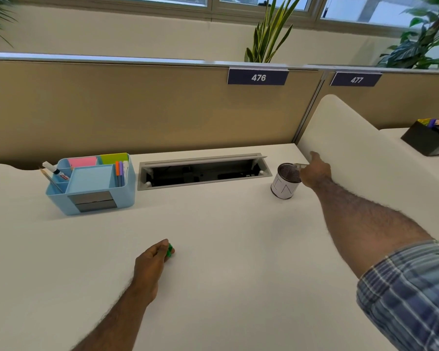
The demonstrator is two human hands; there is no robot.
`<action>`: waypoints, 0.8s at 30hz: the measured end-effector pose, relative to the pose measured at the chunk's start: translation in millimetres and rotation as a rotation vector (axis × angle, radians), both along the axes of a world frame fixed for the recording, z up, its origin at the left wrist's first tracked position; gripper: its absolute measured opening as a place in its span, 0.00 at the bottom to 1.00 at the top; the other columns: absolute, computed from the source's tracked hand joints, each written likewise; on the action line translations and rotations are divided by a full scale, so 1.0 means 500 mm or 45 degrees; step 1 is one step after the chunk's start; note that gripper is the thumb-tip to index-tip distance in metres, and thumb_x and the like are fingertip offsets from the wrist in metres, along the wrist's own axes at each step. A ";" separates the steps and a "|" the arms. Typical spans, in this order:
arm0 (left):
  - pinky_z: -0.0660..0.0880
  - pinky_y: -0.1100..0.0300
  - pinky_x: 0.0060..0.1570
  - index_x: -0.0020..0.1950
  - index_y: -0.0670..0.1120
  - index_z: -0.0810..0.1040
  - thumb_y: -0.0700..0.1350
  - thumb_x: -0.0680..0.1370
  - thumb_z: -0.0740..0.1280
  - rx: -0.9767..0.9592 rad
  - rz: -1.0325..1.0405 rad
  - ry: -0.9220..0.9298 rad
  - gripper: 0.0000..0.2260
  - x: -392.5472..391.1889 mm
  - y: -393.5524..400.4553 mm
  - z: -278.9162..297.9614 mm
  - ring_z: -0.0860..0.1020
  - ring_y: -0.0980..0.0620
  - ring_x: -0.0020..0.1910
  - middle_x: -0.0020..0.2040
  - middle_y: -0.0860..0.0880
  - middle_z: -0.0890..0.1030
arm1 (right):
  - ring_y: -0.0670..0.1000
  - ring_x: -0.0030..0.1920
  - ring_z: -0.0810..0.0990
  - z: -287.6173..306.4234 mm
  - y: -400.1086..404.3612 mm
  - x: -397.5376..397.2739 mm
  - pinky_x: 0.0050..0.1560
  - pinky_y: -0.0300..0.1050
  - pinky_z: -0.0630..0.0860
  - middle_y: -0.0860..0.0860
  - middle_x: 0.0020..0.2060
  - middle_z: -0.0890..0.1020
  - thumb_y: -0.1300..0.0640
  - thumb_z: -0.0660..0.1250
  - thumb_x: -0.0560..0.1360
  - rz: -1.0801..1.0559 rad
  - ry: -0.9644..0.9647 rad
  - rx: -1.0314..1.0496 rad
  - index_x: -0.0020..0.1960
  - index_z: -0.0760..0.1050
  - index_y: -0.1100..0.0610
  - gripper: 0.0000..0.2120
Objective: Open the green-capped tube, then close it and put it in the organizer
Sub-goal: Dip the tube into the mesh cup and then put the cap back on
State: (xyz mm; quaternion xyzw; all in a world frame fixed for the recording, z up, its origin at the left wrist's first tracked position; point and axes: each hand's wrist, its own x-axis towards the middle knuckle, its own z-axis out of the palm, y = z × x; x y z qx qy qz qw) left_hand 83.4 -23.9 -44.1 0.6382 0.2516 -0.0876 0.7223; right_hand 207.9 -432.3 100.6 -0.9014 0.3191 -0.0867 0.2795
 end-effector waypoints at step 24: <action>0.71 0.59 0.54 0.62 0.41 0.80 0.45 0.77 0.69 -0.102 0.085 -0.001 0.15 -0.038 -0.009 0.028 0.76 0.51 0.50 0.51 0.47 0.84 | 0.44 0.36 0.78 -0.147 0.386 -0.266 0.34 0.37 0.70 0.48 0.44 0.86 0.54 0.68 0.74 -0.027 -0.031 2.213 0.49 0.81 0.54 0.07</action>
